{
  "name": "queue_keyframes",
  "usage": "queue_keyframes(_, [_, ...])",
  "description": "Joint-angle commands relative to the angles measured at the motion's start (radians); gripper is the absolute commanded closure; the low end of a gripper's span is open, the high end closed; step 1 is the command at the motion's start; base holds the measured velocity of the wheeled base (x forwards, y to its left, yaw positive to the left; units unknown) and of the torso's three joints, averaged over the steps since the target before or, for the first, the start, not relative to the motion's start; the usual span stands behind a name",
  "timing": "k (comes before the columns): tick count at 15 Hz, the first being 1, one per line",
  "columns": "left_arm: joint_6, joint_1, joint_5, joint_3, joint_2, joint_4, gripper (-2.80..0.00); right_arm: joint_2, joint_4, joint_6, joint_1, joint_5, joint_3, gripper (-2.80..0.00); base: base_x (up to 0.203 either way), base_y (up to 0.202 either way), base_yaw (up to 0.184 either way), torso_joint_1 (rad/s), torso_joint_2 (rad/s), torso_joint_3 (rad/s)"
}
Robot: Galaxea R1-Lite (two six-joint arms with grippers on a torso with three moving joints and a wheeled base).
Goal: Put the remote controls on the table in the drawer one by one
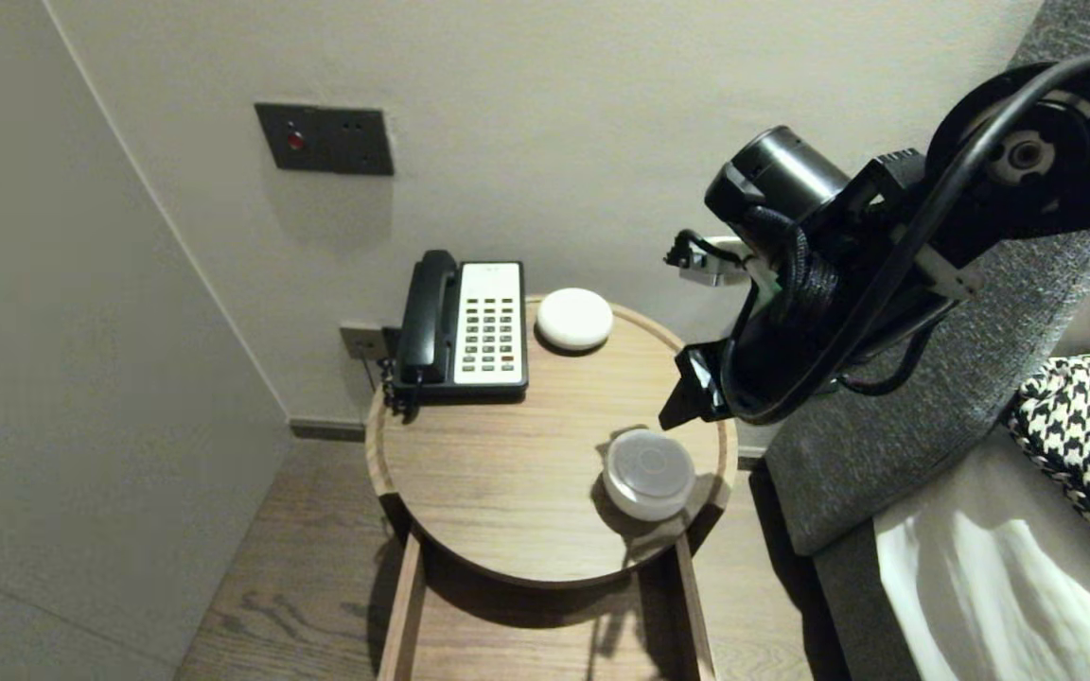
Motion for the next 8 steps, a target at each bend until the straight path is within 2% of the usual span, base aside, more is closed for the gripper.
queue_keyframes(1, [0.0, 0.0, 0.0, 0.0, 0.0, -0.001, 0.0, 0.01, 0.005, 0.006, 0.003, -0.002, 0.002, -2.8, 0.0, 0.0, 0.0, 0.0, 0.0, 0.0])
queue_keyframes(8, [0.0, 0.0, 0.0, 0.0, 0.0, -0.001, 0.0, 0.073, -0.001, 0.018, 0.018, 0.004, 0.014, -2.8, 0.0, 0.0, 0.0, 0.0, 0.0, 0.0])
